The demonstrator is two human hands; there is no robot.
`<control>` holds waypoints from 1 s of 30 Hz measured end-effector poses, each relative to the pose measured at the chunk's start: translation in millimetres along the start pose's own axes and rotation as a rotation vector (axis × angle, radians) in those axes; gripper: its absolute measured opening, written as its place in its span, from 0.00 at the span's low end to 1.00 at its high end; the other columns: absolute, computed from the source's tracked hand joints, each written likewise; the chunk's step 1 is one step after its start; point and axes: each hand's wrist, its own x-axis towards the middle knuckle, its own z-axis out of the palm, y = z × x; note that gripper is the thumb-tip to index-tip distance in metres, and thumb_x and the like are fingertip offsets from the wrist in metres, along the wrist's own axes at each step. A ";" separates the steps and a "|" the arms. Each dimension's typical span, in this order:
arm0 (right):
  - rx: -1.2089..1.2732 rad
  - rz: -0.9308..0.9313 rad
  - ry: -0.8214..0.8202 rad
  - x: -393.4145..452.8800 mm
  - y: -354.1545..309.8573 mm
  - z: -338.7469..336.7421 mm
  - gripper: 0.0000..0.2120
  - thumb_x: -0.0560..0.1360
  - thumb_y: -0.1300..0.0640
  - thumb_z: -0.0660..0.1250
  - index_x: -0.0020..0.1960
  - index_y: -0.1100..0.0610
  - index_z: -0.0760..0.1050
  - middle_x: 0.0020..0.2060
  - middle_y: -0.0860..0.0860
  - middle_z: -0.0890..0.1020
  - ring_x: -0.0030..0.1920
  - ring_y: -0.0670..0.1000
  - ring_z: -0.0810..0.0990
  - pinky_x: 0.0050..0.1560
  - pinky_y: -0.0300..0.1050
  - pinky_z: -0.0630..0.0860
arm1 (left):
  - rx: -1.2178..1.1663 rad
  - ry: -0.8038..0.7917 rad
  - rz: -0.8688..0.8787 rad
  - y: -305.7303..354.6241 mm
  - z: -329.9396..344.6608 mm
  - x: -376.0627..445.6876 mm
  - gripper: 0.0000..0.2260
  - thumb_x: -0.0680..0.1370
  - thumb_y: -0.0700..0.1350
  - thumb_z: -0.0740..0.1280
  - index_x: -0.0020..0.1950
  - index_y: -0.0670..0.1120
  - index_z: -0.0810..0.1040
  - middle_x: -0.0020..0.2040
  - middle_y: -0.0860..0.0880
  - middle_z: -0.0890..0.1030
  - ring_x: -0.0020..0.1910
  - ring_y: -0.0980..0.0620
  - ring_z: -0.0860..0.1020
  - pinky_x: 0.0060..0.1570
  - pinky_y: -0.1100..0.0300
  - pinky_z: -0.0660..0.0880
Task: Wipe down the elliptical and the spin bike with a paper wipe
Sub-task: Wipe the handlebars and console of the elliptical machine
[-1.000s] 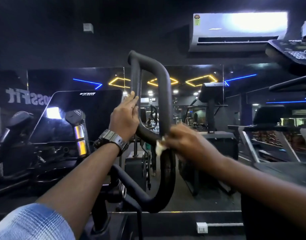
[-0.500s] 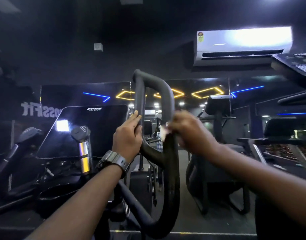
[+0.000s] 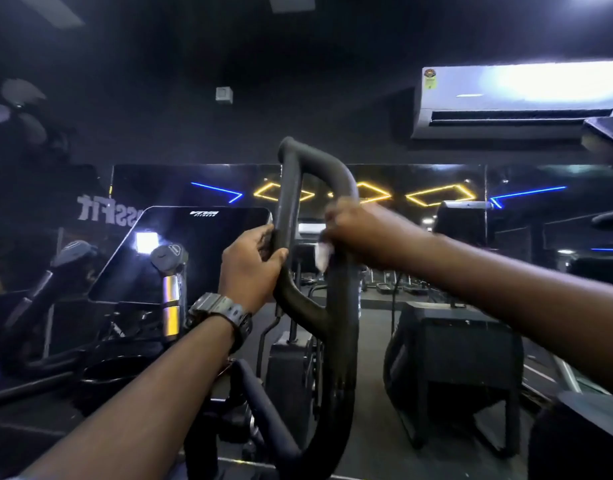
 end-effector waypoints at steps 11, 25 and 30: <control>-0.227 0.168 0.035 60.9 56.4 -16.4 0.08 0.67 0.65 0.70 0.46 0.59 0.81 0.43 0.57 0.76 0.44 0.61 0.79 0.39 0.46 0.71 | -0.082 -0.039 -0.050 6.0 -6.2 17.9 0.18 0.75 0.39 0.72 0.64 0.49 0.79 0.54 0.50 0.82 0.50 0.53 0.82 0.51 0.59 0.81; -0.111 0.313 0.221 73.9 60.7 -2.9 0.08 0.67 0.60 0.62 0.40 0.59 0.80 0.37 0.54 0.75 0.36 0.60 0.78 0.34 0.49 0.75 | -0.279 -0.285 -0.029 9.9 -23.6 69.8 0.16 0.77 0.39 0.69 0.65 0.46 0.77 0.54 0.50 0.82 0.52 0.50 0.82 0.56 0.50 0.80; -0.042 0.381 0.328 161.1 72.2 -1.6 0.08 0.71 0.59 0.66 0.45 0.54 0.83 0.39 0.52 0.79 0.42 0.56 0.80 0.42 0.48 0.78 | -0.311 -0.288 -0.031 7.5 -17.0 87.0 0.15 0.77 0.36 0.69 0.63 0.46 0.78 0.50 0.55 0.80 0.53 0.54 0.79 0.55 0.57 0.79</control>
